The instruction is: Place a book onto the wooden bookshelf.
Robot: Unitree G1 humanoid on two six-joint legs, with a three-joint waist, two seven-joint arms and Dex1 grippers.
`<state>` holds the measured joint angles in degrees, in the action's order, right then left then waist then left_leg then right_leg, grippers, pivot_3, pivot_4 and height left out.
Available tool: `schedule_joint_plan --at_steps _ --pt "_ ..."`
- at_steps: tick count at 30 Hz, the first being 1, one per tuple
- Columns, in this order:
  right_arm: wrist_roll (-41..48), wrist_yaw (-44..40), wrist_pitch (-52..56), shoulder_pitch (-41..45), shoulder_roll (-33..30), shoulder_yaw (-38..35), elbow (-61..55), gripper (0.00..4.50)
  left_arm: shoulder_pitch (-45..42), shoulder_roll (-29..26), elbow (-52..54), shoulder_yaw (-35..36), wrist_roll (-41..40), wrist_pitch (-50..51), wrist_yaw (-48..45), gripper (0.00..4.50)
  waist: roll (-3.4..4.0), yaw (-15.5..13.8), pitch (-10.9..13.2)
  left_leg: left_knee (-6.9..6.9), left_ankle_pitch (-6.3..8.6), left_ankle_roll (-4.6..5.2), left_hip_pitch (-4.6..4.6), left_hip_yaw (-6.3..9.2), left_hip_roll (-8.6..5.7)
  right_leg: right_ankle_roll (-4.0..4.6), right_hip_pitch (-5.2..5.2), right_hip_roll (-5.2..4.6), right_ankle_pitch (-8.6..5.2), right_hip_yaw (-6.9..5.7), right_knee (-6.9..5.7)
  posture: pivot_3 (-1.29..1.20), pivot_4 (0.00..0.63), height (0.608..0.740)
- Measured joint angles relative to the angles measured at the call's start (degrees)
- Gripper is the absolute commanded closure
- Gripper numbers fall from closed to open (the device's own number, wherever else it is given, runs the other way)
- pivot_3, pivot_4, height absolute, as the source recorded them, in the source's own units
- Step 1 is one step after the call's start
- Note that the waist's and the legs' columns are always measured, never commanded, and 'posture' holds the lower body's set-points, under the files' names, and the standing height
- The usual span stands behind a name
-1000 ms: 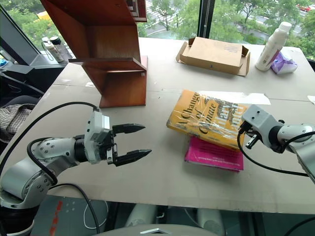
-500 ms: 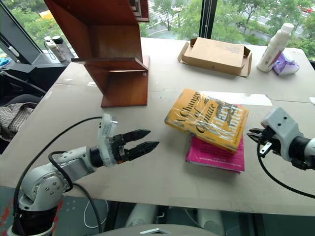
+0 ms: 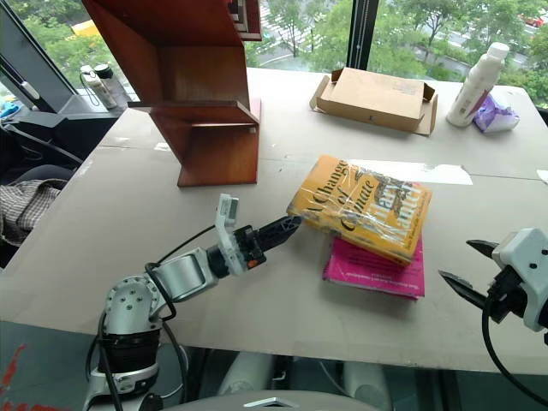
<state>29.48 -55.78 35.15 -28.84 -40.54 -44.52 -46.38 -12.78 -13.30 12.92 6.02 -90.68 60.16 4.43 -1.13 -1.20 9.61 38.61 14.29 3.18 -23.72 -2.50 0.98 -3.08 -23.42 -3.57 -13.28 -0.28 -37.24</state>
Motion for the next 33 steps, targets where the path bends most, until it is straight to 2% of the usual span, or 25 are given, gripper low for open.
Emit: schedule_joint_plan --at_steps 3,6,9,12,16,19,22,24,26,27,30,31,33 --pt "7.57 -3.59 -4.06 -5.45 5.91 -5.24 -1.24 1.02 -2.11 5.02 -4.39 0.04 -5.88 -3.76 9.90 0.00 -0.04 -0.65 -0.04 0.03 0.00 0.00 0.01 0.15 -0.01 0.02 0.11 -0.04 -0.01 -0.05 0.09 0.00 0.150 0.740" --pt "13.67 -4.57 -4.76 -8.73 6.47 -8.92 -2.45 1.02 -3.27 8.92 -7.13 -1.13 -9.10 -6.60 16.81 0.00 -0.05 -0.42 -0.09 0.04 0.00 0.01 0.07 0.09 -0.03 0.22 0.13 -0.06 -0.10 -0.06 0.09 0.00 0.150 0.740" --pt "15.96 -4.99 -5.54 -10.56 6.43 -10.65 -2.50 1.02 -3.75 11.70 -7.98 -2.23 -10.67 -8.49 20.93 0.00 -0.05 -0.38 -0.17 0.05 0.00 0.01 0.09 0.09 -0.04 0.24 0.15 -0.06 -0.11 -0.07 0.09 0.00 0.150 0.740" --pt "19.05 -4.73 -5.85 -13.15 5.53 -13.63 -2.46 1.02 -4.00 17.29 -9.08 -3.85 -11.71 -12.41 26.24 0.00 -0.02 -0.97 -0.23 0.05 0.00 0.01 0.06 0.11 -0.10 0.25 0.15 -0.08 -0.11 -0.06 0.12 0.00 0.150 0.740" --pt "21.61 -3.79 -5.80 -15.04 4.56 -15.06 -2.81 1.02 -5.09 17.70 -9.82 -5.84 -9.59 -14.23 26.98 0.00 0.04 -1.05 -0.28 0.04 0.00 0.01 0.04 0.15 -0.14 0.26 0.15 -0.05 -0.12 -0.10 0.15 0.00 0.150 0.740" --pt "22.32 -3.17 -6.40 -15.96 4.68 -14.99 -3.59 1.02 -7.91 19.20 -14.27 -6.53 -3.56 -16.95 23.43 0.00 0.06 -1.12 -0.31 0.04 0.00 0.02 0.00 0.20 -0.37 0.26 0.15 -0.06 -0.12 -0.13 0.19 0.00 0.150 0.740" --pt "22.38 -2.51 -7.32 -16.54 5.02 -14.84 -4.27 0.95 -10.98 21.66 -18.68 -6.88 4.23 -20.46 18.35 0.76 0.05 -1.19 -0.32 0.04 0.01 0.04 -0.07 0.27 -0.45 0.26 0.16 -0.08 -0.12 -0.14 0.33 0.00 0.150 0.740" --pt "21.98 -2.21 -8.32 -16.73 5.52 -14.37 -4.26 0.95 -11.82 22.31 -20.91 -7.70 8.73 -22.21 14.16 1.72 0.05 -1.13 -0.32 0.03 0.06 0.10 -0.10 0.27 -0.42 0.25 0.16 -0.08 -0.12 -0.14 0.40 0.00 0.150 0.740" --pt "21.05 -1.94 -9.20 -16.79 5.99 -13.07 -4.21 0.95 -12.19 22.59 -22.68 -8.17 11.75 -23.00 11.16 2.47 0.06 -1.09 -0.32 -0.02 0.07 0.13 -0.11 0.27 -0.39 0.25 0.15 -0.08 -0.13 -0.13 0.44 0.00 0.150 0.740" --pt "20.82 -1.78 -9.32 -16.80 6.04 -12.44 -4.21 0.95 -12.27 22.63 -22.88 -8.17 12.33 -23.20 10.09 3.01 0.06 -1.08 -0.32 -0.04 0.07 0.12 -0.10 0.29 -0.36 0.25 0.15 -0.09 -0.13 -0.13 0.45 0.00 0.150 0.740" --pt "20.11 -1.26 -10.73 -16.13 6.06 -10.55 -3.77 0.95 -12.79 22.89 -23.07 -7.77 13.60 -23.77 6.80 4.19 0.05 -1.11 -0.34 -0.05 0.07 0.13 -0.10 0.32 -0.34 0.24 0.16 -0.11 -0.13 -0.16 0.45 0.00 0.150 0.740" --pt "19.89 -1.19 -11.04 -15.62 6.08 -9.88 -3.40 0.95 -12.79 22.88 -23.24 -7.58 13.85 -23.80 6.36 4.35 0.05 -1.08 -0.34 -0.04 0.07 0.13 -0.10 0.32 -0.34 0.24 0.16 -0.12 -0.13 -0.15 0.45 0.00 0.150 0.740" --pt "18.90 -0.80 -11.91 -13.98 5.98 -7.83 -1.98 0.95 -12.95 22.81 -23.16 -6.41 14.00 -23.43 5.77 4.35 0.05 -0.94 -0.34 -0.04 0.07 0.13 -0.09 0.31 -0.35 0.24 0.15 -0.12 -0.13 -0.15 0.45 0.00 0.150 0.740"
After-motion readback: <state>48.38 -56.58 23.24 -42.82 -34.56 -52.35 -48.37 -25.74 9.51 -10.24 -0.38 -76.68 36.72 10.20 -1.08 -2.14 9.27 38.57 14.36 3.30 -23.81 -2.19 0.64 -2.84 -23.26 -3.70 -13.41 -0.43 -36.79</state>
